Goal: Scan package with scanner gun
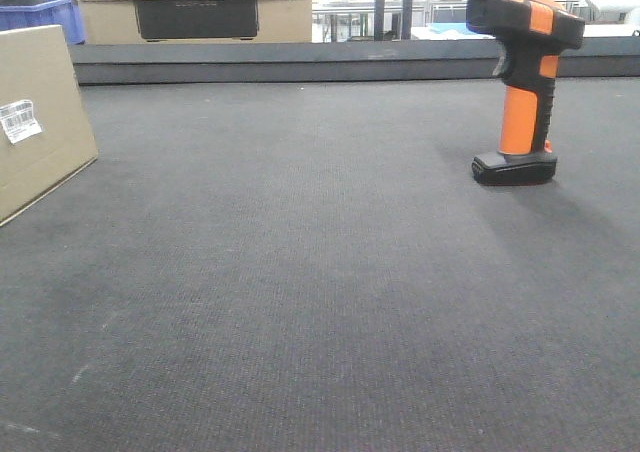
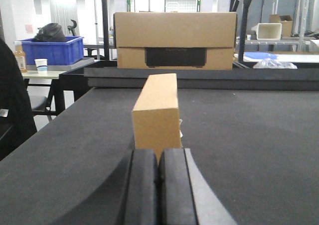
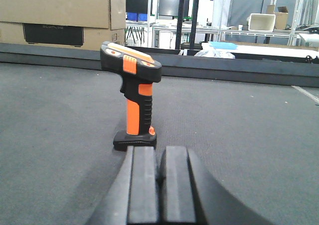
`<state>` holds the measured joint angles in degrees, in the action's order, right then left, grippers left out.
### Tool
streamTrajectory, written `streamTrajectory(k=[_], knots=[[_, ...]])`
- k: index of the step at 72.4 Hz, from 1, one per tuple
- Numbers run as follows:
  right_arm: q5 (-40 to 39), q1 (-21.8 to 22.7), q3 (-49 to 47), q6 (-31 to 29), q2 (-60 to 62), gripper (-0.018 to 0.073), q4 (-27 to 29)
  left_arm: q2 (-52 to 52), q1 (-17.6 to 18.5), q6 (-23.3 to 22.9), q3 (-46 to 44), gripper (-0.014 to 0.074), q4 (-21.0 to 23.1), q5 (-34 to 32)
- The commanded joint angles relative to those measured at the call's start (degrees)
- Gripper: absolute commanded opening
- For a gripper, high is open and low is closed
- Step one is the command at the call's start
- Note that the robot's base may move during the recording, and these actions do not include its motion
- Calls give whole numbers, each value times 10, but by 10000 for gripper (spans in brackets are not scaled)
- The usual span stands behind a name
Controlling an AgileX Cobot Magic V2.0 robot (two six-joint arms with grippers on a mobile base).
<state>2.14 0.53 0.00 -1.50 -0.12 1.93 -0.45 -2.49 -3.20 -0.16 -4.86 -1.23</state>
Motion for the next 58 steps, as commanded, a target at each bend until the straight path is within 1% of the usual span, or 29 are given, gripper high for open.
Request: streamTrajectory(k=[1, 9, 24, 44, 58], knots=[[-11, 1, 0, 2, 1, -163, -4, 4, -3, 0, 2, -111, 6, -17], [-11, 1, 0, 2, 1, -163, -4, 4, -2, 0, 2, -111, 5, -10], [-11, 1, 0, 2, 1, -163, -4, 4, -2, 0, 2, -111, -21, -6], [-11, 1, 0, 2, 1, -163, -4, 4, -2, 0, 2, -111, -17, 9], [-11, 1, 0, 2, 1, -163, -4, 4, -2, 0, 2, -111, -17, 7]])
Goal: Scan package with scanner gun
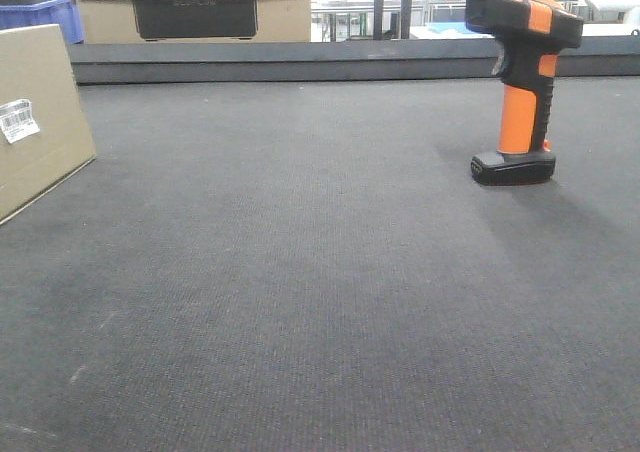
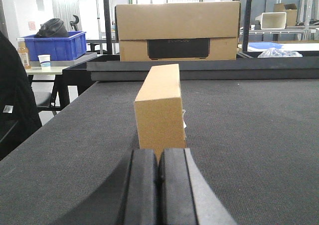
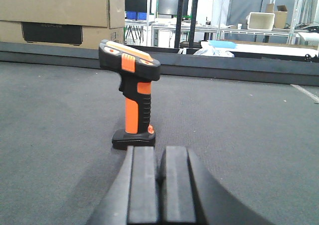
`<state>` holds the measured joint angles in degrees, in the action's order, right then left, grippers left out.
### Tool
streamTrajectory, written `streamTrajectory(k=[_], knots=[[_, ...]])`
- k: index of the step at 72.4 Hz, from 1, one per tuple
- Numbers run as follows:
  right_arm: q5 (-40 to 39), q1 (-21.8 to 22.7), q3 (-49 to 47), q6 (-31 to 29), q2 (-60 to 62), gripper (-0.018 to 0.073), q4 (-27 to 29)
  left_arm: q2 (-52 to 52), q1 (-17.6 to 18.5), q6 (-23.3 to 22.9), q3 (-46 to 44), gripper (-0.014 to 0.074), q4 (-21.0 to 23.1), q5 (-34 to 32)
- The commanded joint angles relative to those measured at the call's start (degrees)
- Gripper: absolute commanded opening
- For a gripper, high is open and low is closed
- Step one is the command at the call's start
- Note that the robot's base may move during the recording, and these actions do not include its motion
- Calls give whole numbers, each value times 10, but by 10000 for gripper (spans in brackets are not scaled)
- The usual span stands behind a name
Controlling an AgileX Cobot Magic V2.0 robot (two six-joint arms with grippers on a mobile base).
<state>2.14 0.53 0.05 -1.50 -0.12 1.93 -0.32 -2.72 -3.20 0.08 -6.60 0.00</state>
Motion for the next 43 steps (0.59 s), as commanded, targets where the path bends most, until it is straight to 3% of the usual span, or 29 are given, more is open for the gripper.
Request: streamTrajectory(k=[1, 43], knots=[[-11, 1, -1, 2, 1, -163, -4, 3, 0, 0, -1, -111, 1, -6], [-11, 1, -1, 2, 1, -163, -4, 3, 0, 0, -1, -111, 1, -6]])
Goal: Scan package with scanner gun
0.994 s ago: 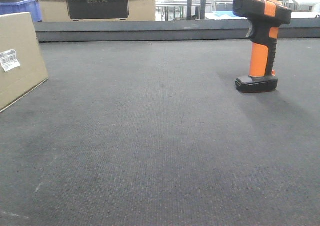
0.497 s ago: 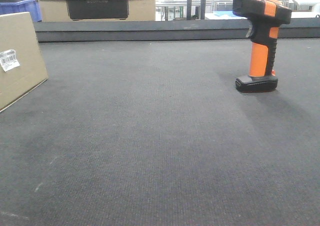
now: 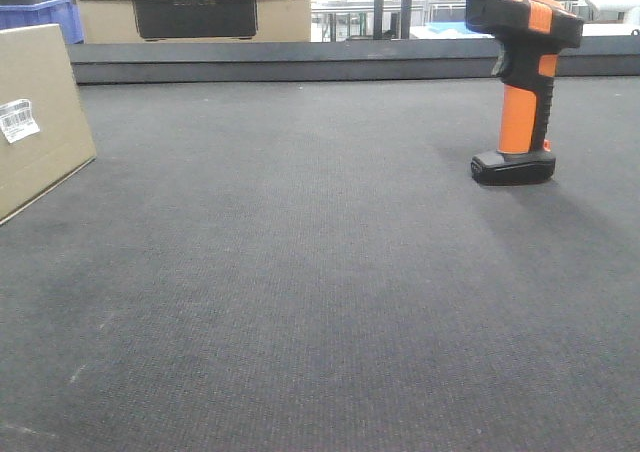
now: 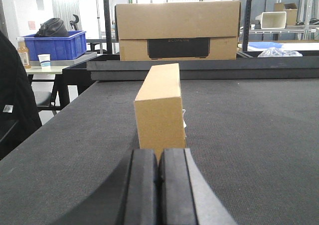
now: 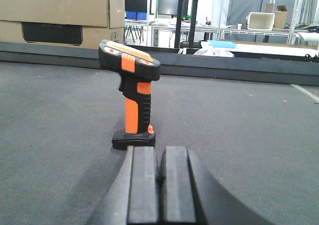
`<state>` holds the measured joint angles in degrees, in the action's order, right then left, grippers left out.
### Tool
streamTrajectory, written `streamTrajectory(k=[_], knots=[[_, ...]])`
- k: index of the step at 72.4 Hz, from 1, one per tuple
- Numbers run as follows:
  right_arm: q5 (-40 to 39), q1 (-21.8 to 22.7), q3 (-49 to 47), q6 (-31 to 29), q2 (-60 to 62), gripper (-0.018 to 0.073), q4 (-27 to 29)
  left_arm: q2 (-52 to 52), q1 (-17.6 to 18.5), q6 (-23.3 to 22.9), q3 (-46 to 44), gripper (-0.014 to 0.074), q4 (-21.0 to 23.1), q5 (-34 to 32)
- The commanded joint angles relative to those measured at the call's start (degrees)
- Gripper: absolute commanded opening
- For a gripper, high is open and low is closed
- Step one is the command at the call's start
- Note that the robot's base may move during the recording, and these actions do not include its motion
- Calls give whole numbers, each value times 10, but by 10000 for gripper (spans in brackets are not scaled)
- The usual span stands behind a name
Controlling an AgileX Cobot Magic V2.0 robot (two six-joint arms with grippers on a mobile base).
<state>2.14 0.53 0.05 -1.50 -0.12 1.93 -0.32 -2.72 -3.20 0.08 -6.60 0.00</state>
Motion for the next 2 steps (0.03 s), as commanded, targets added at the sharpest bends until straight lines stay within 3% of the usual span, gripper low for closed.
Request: streamTrajectory(k=[1, 2], knots=[[-11, 1, -1, 2, 1, -163, -4, 3, 0, 0, -1, -111, 1, -6], [-11, 1, -1, 2, 1, -163, -4, 3, 0, 0, -1, -111, 1, -6]])
